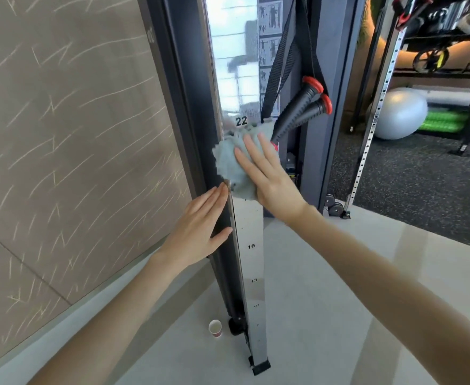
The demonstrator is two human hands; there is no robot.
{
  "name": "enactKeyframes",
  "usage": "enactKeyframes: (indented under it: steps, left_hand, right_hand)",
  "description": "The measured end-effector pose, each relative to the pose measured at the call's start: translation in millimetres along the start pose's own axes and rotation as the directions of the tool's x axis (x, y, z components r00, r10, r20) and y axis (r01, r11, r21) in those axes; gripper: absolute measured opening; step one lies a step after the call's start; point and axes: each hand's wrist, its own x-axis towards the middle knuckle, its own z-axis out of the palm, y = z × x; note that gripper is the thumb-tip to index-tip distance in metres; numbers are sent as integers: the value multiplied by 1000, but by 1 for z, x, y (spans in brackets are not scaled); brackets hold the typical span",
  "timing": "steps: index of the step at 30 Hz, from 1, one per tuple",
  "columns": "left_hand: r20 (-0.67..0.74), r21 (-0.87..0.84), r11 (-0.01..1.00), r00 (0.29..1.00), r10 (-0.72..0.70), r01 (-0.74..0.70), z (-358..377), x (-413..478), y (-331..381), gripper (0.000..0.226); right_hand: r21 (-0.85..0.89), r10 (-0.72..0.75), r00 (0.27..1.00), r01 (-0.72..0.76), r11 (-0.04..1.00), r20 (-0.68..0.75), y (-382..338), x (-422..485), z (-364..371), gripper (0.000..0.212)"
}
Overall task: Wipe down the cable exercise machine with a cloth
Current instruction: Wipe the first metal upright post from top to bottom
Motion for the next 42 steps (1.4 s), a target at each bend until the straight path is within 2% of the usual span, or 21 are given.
enactKeyframes:
  steps: [3, 5, 7, 10, 13, 16, 17, 19, 22, 25, 27, 28, 32, 34, 36, 40, 42]
  left_hand:
    - [13, -49, 998, 999, 36, -35, 3, 1, -8, 73]
    - [25, -80, 994, 997, 79, -77, 4, 2, -15, 73]
    - [17, -95, 987, 991, 130, -127, 7, 3, -23, 72]
    - [-41, -78, 973, 976, 216, -219, 13, 8, -36, 67]
    - [-109, -49, 941, 938, 329, -336, 12, 14, -47, 62]
    - [-170, -3, 914, 901, 398, -405, 2, 24, -58, 61]
    - [-191, 22, 898, 880, 435, -439, -2, 28, -60, 60]
    - [-199, 83, 851, 828, 525, -519, -9, 37, -60, 59]
    - [-133, 180, 767, 757, 639, -616, -7, 41, -54, 61]
    - [-45, 305, 700, 725, 688, -646, 5, 37, -53, 62]
    - [-25, 351, 682, 722, 692, -642, 12, 32, -55, 61]
    - [-29, 362, 676, 717, 696, -642, 14, 31, -56, 61]
    - [-59, 418, 629, 672, 739, -656, 15, 33, -62, 60]
    - [-53, 454, 601, 654, 755, -658, 15, 37, -64, 59]
    - [-36, 476, 583, 648, 761, -658, 17, 38, -66, 59]
    - [-74, 478, 614, 668, 740, -628, 25, 36, -61, 57]
    - [-101, 462, 645, 686, 720, -609, 28, 34, -57, 55]
  right_hand:
    - [1, 145, 989, -145, 989, 37, -28, -64, 32, 73]
    - [25, 257, 964, -259, 966, 66, -46, -90, 45, 77]
    - [46, 343, 937, -346, 937, 68, -58, -96, 49, 73]
    - [102, 440, 894, -446, 889, 79, -67, -73, 43, 42]
    - [125, 542, 839, -533, 837, -51, -67, -31, 33, 59]
    - [175, 632, 745, -608, 775, -211, -70, -12, 42, 40]
    - [190, 659, 716, -631, 752, -230, -76, -16, 50, 41]
    - [212, 727, 648, -696, 686, -226, -92, -38, 73, 40]
    - [282, 829, 522, -780, 559, -201, -126, -78, 106, 33]
    - [357, 900, 376, -828, 433, -219, -143, -93, 122, 23]
    - [409, 919, 297, -828, 384, -261, -143, -85, 123, 23]
    - [426, 914, 288, -816, 391, -287, -141, -76, 123, 25]
    - [384, 839, 381, -760, 524, -390, -131, -39, 123, 27]
    - [384, 827, 387, -749, 540, -408, -127, -48, 128, 28]
    - [390, 852, 339, -778, 492, -399, -133, -76, 140, 33]
    - [446, 939, 183, -842, 302, -292, -150, -125, 155, 33]
    - [478, 947, 133, -837, 266, -293, -151, -126, 148, 45]
